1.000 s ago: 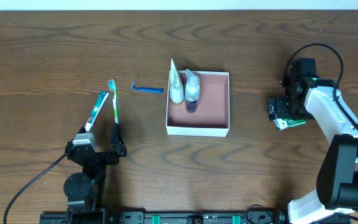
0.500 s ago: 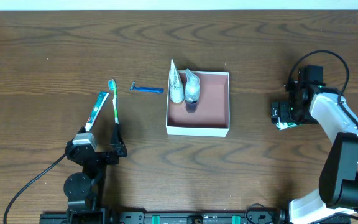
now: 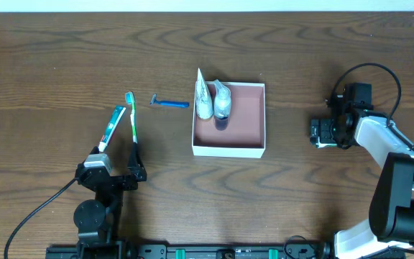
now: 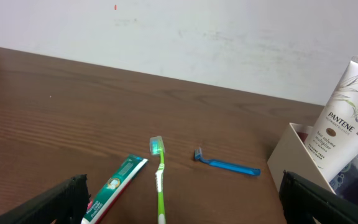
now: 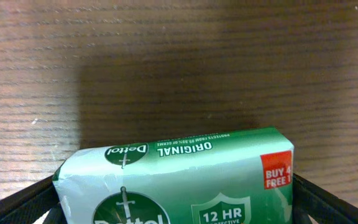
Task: Pack container
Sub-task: 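Grasp the green Dettol soap bar with the right gripper and lift, then carry the soap bar into the box and lay it down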
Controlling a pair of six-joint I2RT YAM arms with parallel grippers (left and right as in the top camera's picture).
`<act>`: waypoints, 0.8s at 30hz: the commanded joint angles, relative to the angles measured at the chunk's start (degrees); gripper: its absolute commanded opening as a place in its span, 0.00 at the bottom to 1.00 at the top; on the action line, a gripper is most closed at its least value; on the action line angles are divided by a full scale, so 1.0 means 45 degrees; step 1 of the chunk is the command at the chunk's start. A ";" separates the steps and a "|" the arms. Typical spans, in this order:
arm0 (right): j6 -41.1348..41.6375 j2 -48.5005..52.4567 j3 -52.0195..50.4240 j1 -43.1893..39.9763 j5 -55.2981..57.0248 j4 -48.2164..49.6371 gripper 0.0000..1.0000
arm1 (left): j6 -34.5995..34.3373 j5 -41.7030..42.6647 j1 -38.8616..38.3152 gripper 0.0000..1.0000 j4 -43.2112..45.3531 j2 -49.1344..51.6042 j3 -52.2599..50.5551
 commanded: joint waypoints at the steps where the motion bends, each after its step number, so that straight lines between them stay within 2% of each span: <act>1: 0.0155 0.0136 -0.0296 -0.0083 -0.0189 0.0024 0.96 | 0.0024 -0.0005 0.0078 0.98 -0.0214 -0.0063 -0.0355; 7: 0.0155 0.0092 -0.0015 -0.0083 -0.1360 0.0024 0.91 | 0.0024 -0.0005 0.0078 0.98 -0.0214 -0.0063 -0.0355; 13: 0.0491 -0.0175 0.1117 -0.0044 -0.2161 -0.1005 0.83 | 0.0019 -0.0005 0.0078 0.98 -0.0214 -0.0063 -0.0355; 19: 0.0631 -0.0641 0.2234 -0.0024 -0.3201 -0.1860 0.83 | 0.0024 -0.0005 0.0078 0.98 -0.0214 -0.0063 -0.0355; 24: 0.0903 -0.1311 0.2788 0.0121 -0.5552 -0.1797 0.85 | 0.0024 -0.0005 0.0078 0.98 -0.0209 -0.0063 -0.0355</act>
